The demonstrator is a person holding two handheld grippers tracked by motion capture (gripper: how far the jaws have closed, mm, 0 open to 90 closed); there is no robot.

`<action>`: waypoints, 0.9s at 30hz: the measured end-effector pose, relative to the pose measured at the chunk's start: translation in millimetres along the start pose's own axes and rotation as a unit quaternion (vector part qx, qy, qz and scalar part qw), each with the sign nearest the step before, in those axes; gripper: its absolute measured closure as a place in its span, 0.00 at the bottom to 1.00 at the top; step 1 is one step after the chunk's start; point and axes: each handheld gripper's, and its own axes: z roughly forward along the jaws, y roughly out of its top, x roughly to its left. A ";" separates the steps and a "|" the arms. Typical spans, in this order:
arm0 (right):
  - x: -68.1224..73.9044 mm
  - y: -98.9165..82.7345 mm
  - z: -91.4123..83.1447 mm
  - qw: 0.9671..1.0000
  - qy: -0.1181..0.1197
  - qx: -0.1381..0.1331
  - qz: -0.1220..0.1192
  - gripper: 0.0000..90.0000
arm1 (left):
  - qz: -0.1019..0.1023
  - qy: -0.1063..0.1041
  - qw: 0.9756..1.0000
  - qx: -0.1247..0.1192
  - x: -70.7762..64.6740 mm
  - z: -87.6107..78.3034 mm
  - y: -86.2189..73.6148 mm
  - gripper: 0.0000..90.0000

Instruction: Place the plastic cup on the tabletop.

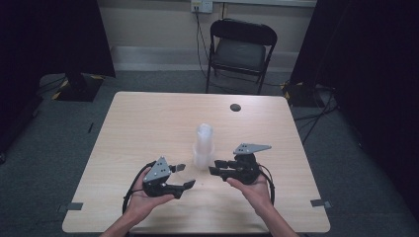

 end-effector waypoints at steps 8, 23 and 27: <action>-3.8 -6.4 -10.5 1.000 -0.024 -0.006 -0.012 0.66 | -0.028 0.014 0.999 -0.009 7.0 -12.2 3.1 0.37; -23.0 -34.8 -27.2 0.998 -0.063 -0.010 -0.001 0.59 | -0.083 0.050 0.995 -0.025 26.3 -21.1 6.7 0.37; -26.7 -42.5 -34.1 0.997 -0.071 -0.003 0.011 0.55 | -0.080 0.072 0.994 -0.027 27.2 -25.6 9.0 0.37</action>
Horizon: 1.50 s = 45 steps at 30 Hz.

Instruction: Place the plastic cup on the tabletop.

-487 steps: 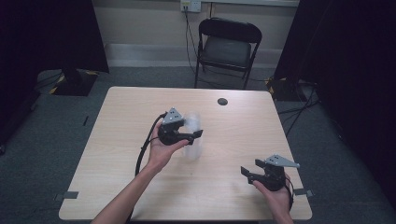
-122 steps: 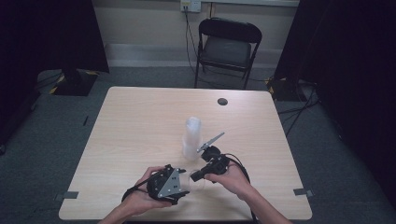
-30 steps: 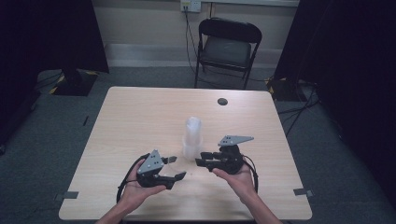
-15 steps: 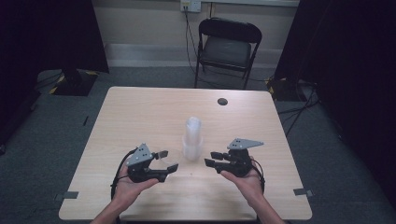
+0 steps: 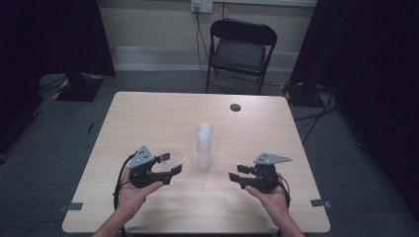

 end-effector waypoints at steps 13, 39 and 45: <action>-11.8 -21.4 -16.1 0.999 -0.030 0.002 0.016 0.49 | 0.004 0.064 0.997 -0.036 17.7 -12.4 19.1 0.37; -23.7 -33.3 -22.2 0.998 -0.041 -0.026 0.035 0.39 | -0.011 0.128 0.991 -0.032 67.1 17.9 36.6 0.37; -23.4 -33.5 -19.6 0.998 -0.038 -0.020 0.035 0.39 | -0.011 0.126 0.992 -0.015 79.8 42.4 27.1 0.37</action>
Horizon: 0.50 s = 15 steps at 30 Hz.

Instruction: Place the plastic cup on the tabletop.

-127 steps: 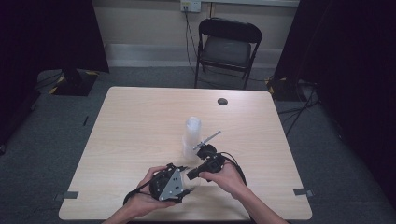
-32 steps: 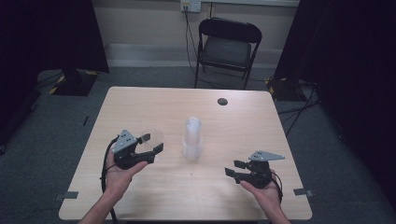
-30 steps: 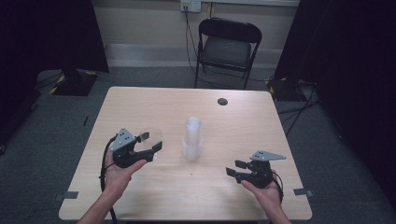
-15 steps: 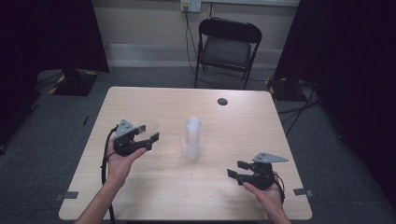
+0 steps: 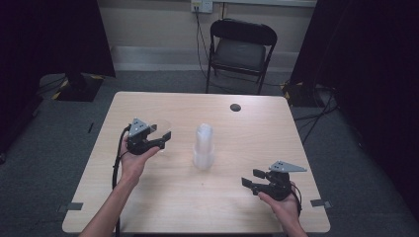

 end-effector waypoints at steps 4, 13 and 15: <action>0.2 -0.5 1.8 1.000 0.006 0.005 0.000 0.39 | -0.035 -0.026 0.999 -0.003 4.2 12.0 -4.9 0.36; 4.0 -0.4 3.3 1.000 0.013 0.013 -0.008 0.40 | -0.003 -0.009 1.000 0.018 0.3 32.8 -16.7 0.36; 5.2 -0.7 4.7 1.000 0.013 0.017 -0.014 0.40 | -0.004 -0.011 1.000 0.020 -1.1 35.8 -17.8 0.36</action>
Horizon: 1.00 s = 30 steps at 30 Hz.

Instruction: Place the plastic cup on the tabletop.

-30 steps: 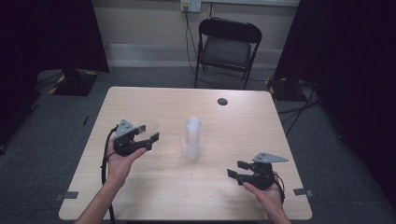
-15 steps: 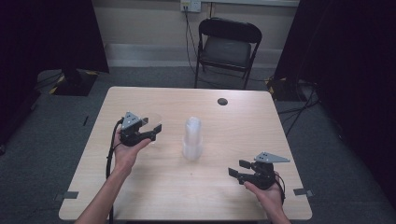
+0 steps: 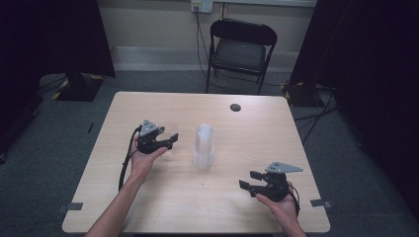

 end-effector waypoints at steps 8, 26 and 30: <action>0.2 0.2 1.1 1.000 0.002 0.002 0.000 0.40 | 0.002 0.003 1.000 0.006 0.1 10.0 -3.5 0.35; -0.8 -0.3 0.6 1.000 0.000 0.004 0.003 0.40 | 0.000 0.006 1.000 0.021 0.8 18.9 -9.2 0.33; -0.7 -0.4 0.9 1.000 0.001 0.004 0.004 0.40 | 0.005 0.005 1.000 0.028 -0.5 19.9 -10.1 0.32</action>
